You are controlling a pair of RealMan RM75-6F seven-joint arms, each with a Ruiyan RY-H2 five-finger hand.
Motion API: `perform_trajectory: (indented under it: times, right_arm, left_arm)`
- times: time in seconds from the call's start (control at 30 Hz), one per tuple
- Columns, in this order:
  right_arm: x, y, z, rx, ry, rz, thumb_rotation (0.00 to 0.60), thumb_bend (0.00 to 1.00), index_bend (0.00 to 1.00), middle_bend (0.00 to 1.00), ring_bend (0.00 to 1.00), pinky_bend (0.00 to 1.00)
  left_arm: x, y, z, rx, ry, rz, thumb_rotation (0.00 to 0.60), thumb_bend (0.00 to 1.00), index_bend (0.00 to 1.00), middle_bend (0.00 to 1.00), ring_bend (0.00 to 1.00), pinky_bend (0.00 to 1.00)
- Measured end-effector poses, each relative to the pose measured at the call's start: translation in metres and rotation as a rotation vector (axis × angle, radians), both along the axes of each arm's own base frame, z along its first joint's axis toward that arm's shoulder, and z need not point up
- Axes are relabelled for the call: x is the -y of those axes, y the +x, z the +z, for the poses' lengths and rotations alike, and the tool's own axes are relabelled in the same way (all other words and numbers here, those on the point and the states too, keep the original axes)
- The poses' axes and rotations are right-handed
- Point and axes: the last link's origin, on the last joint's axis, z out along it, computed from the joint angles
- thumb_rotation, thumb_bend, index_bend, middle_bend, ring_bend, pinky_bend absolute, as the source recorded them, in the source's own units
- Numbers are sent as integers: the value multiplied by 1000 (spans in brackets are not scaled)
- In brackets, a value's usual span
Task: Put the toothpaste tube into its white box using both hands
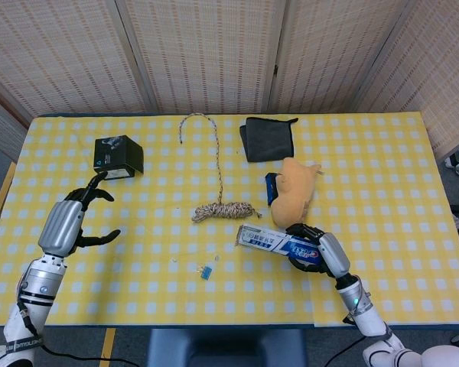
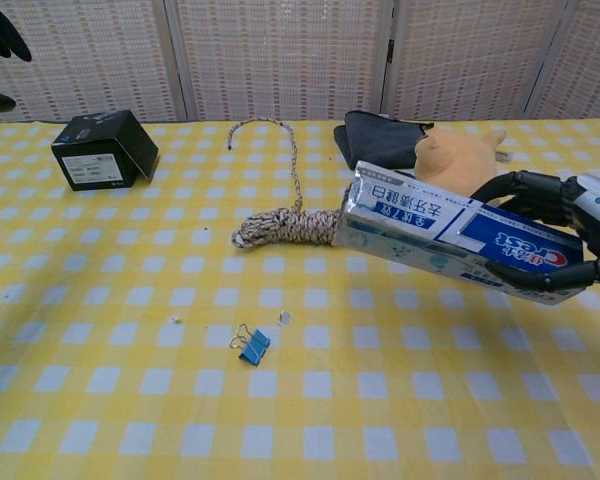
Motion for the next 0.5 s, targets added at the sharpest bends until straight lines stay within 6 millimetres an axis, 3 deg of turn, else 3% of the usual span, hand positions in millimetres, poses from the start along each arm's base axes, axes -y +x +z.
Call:
perform_trajectory:
  times: [0.2, 0.5]
  right_arm:
    - [-3, -15, -9, -53, 33, -31, 600, 325, 414, 329, 383, 405]
    - [-4, -26, -22, -130, 93, -42, 600, 324, 395, 309, 364, 404]
  left_arm:
    - [-4, -11, -14, -25, -5, 2, 600, 195, 0, 398, 316, 250]
    - [-8, -12, -19, -34, -9, 4, 600, 195, 0, 398, 316, 250]
